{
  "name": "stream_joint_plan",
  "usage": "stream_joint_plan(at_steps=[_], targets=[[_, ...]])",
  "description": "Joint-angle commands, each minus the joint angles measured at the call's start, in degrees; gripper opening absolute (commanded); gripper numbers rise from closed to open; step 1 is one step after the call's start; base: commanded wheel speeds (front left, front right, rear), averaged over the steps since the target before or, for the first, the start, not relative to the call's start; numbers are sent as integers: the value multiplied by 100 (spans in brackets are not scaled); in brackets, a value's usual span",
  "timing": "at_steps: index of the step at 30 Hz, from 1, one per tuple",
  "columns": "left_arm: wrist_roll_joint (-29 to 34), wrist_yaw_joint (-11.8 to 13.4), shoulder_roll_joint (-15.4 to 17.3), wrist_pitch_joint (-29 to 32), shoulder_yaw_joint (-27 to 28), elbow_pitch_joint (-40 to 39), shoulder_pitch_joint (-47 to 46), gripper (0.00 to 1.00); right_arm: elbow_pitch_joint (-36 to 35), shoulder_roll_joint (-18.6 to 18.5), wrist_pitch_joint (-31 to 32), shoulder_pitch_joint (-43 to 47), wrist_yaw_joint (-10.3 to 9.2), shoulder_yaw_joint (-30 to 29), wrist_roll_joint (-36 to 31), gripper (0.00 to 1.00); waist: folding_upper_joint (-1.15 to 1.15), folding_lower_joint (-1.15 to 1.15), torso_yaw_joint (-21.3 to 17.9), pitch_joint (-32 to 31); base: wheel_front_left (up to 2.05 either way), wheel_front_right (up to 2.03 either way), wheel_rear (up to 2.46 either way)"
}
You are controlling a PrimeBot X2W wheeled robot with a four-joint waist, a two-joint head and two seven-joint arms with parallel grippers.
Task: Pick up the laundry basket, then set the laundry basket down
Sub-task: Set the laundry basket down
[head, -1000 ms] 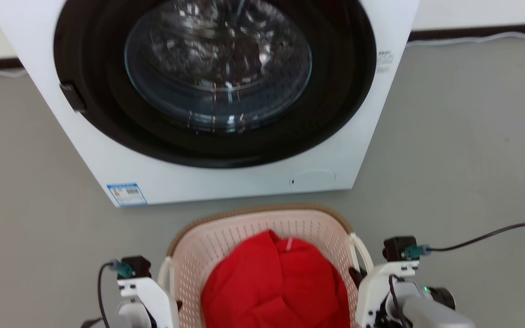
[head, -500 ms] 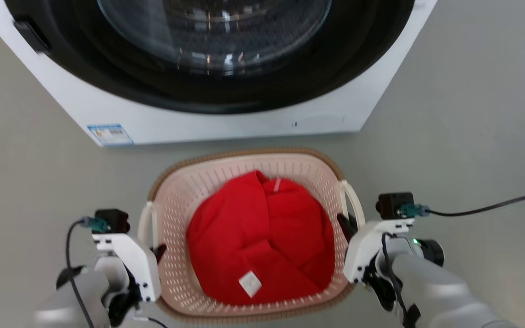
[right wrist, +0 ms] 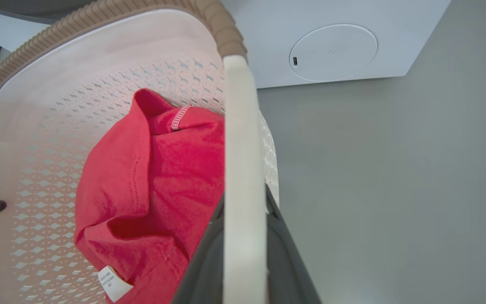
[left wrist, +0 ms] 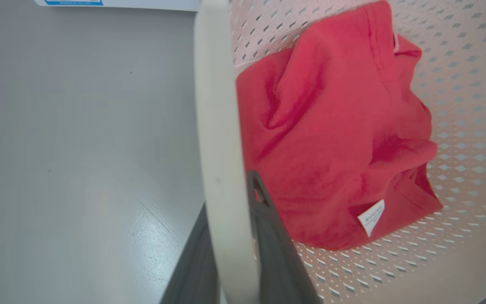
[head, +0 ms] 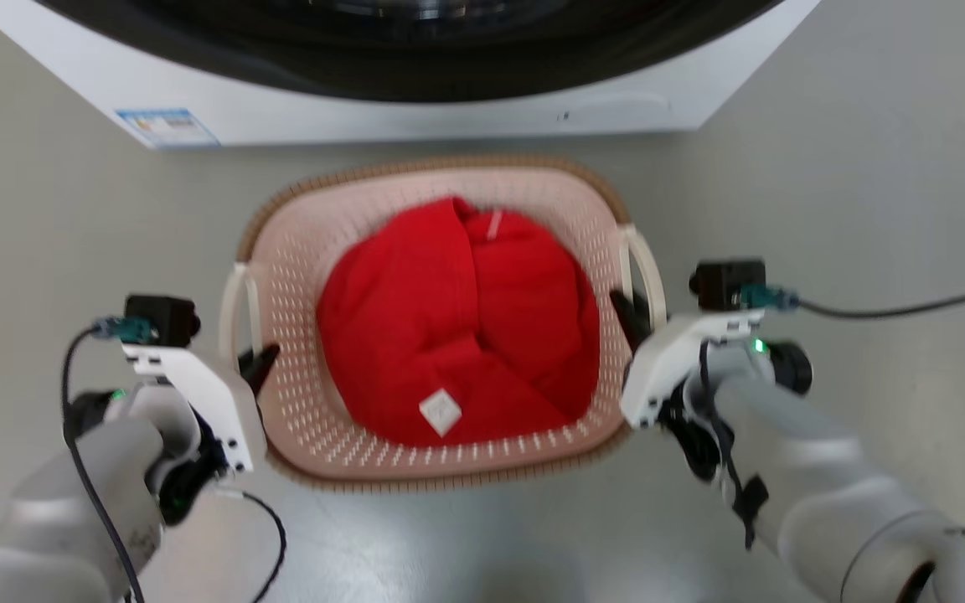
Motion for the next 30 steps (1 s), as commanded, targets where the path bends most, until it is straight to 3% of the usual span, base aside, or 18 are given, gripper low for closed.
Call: stream_joint_plan(at_steps=[1,14,30], targets=[[105,-68,290,-139,110,-115,-268,0,-90,22,-75,-52,98,-76,-135,0,0,0,18,311,0,0,0],[339,-68,640,-593,65,-493,-800,0,-264,22,-77,-428,98,-1095,-1009,0,0,0,49,1238,0,0,0],[480,-68,783,-783,98,-656,-1217,0,-696,22,-77,-67,98,-2695,-2458,0,0,0,49,1858,0,0,0]])
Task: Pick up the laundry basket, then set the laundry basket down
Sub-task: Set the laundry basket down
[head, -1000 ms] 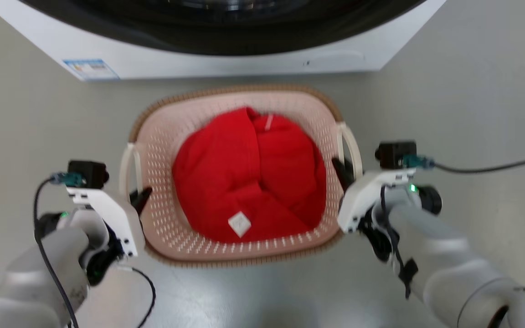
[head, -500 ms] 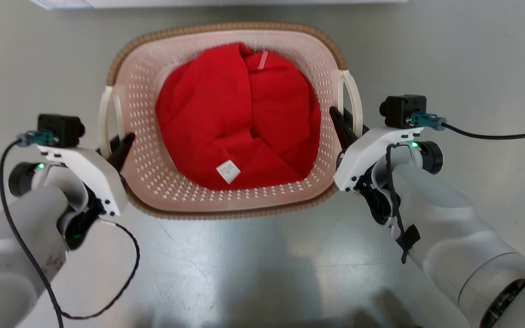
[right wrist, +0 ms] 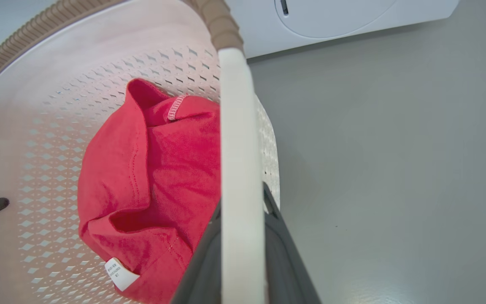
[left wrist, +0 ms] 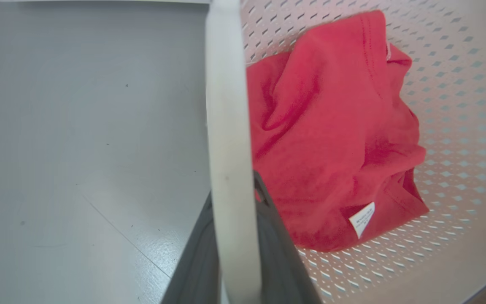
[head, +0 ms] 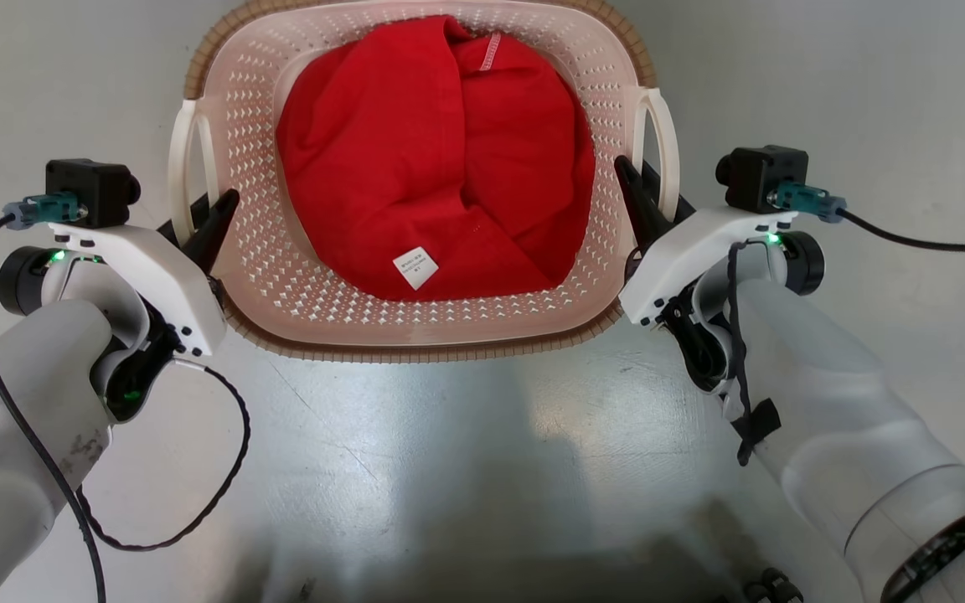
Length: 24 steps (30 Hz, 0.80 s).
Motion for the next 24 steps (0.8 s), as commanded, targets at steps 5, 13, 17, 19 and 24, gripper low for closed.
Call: stream_joint_plan(at_steps=[5,13,17,19,24], targets=[[205,-77,271,-77,235,-153,-117,0,-291,40,-52,540,92,-357,-340,0,0,-1,-8,112,0,0,0],[331,-77,244,-78,329,-210,-146,0,-424,40,-52,620,92,-675,-631,0,0,-1,18,262,0,0,0],[340,-77,236,-78,326,-207,-162,0,-452,40,-52,643,92,-758,-708,0,0,-1,43,326,0,0,0],[332,-77,227,-78,323,-196,-178,0,-466,40,-52,656,92,-800,-736,0,0,-1,62,368,0,0,0],[331,-77,231,-78,316,-200,-217,0,-477,40,-52,658,92,-870,-756,0,0,-1,94,459,0,0,0]])
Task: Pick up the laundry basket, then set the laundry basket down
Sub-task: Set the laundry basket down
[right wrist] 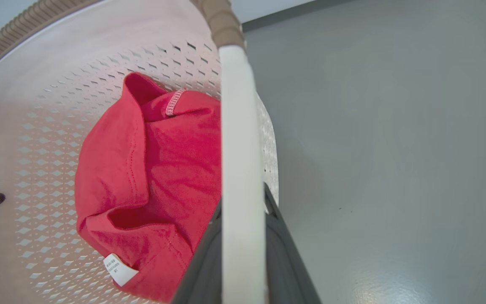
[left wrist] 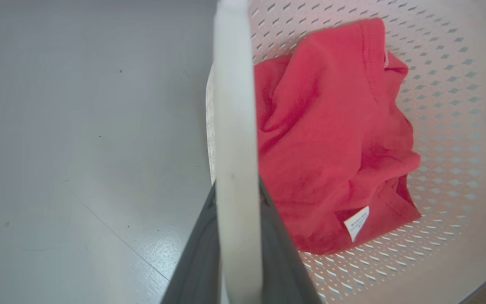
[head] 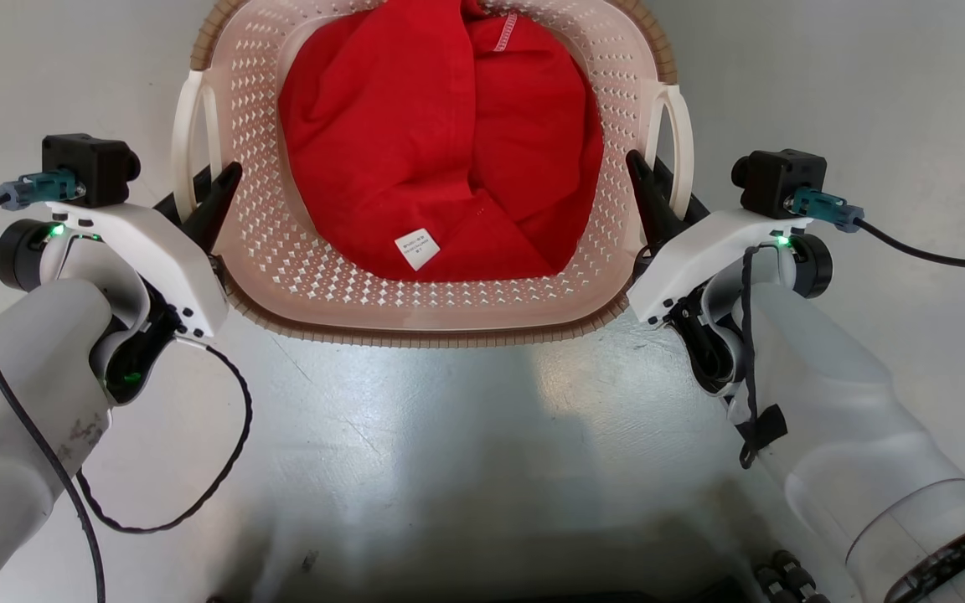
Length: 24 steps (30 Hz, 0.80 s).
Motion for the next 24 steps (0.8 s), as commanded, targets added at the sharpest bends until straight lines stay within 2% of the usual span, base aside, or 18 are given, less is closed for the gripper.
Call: stream_joint_plan(at_steps=[1,16,17,21,22,23,24], targets=[[78,-77,230,-37,107,-84,-76,0,-82,59,-38,353,91,62,-46,0,0,0,10,21,0,0,0],[51,-77,234,-37,49,-130,-115,0,-24,59,-38,293,91,37,-6,0,0,0,46,158,0,0,0],[52,-77,236,-37,47,-131,-115,0,-19,59,-38,295,91,38,-4,1,0,0,45,160,0,0,0],[65,-77,241,-37,41,-129,-121,0,1,59,-38,290,91,36,2,18,0,0,41,173,0,0,0],[62,-77,240,-37,37,-127,-115,7,5,59,-38,287,91,31,0,24,0,0,39,176,0,0,0],[54,-77,238,-37,30,-126,-108,42,11,59,-38,285,91,24,-2,35,0,0,38,178,0,0,0],[42,-77,236,-37,26,-130,-107,100,17,59,-38,281,91,7,-6,65,0,0,38,179,0,0,0]])
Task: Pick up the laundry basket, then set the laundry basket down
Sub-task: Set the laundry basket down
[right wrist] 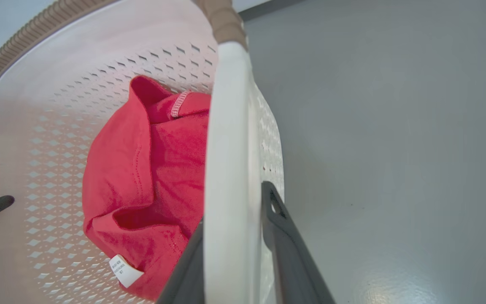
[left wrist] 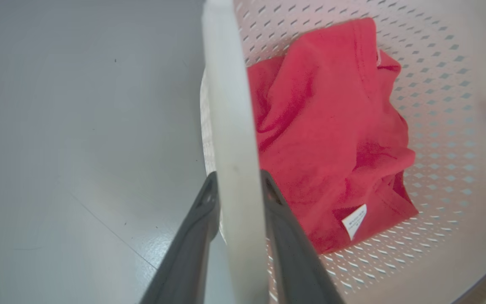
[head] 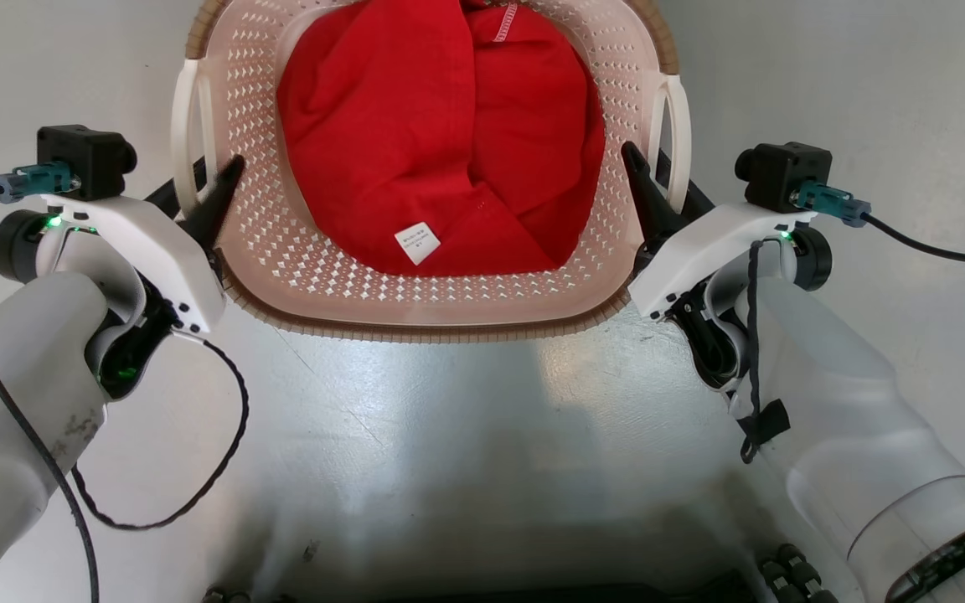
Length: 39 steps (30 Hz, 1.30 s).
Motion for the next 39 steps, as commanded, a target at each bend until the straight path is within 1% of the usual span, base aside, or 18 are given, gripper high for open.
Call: stream_joint_plan(at_steps=[1,10,18,30,39], targets=[[31,-70,198,-32,66,-99,-35,100,36,70,-28,300,39,22,-25,100,0,-1,-2,4,0,0,0],[27,-70,191,-32,75,-134,-46,100,-20,70,-28,324,39,-175,-175,100,0,-1,13,-15,0,0,0],[-14,-70,167,-33,61,-105,-26,100,-39,70,-28,354,39,-212,-246,100,0,-1,21,-92,0,0,0],[28,-70,221,-33,101,61,72,100,-32,70,-28,402,39,-27,-117,100,0,-1,-68,-358,0,0,0],[22,-70,250,-33,191,276,217,100,51,70,-28,448,39,191,94,100,0,-1,-180,-689,0,0,0]])
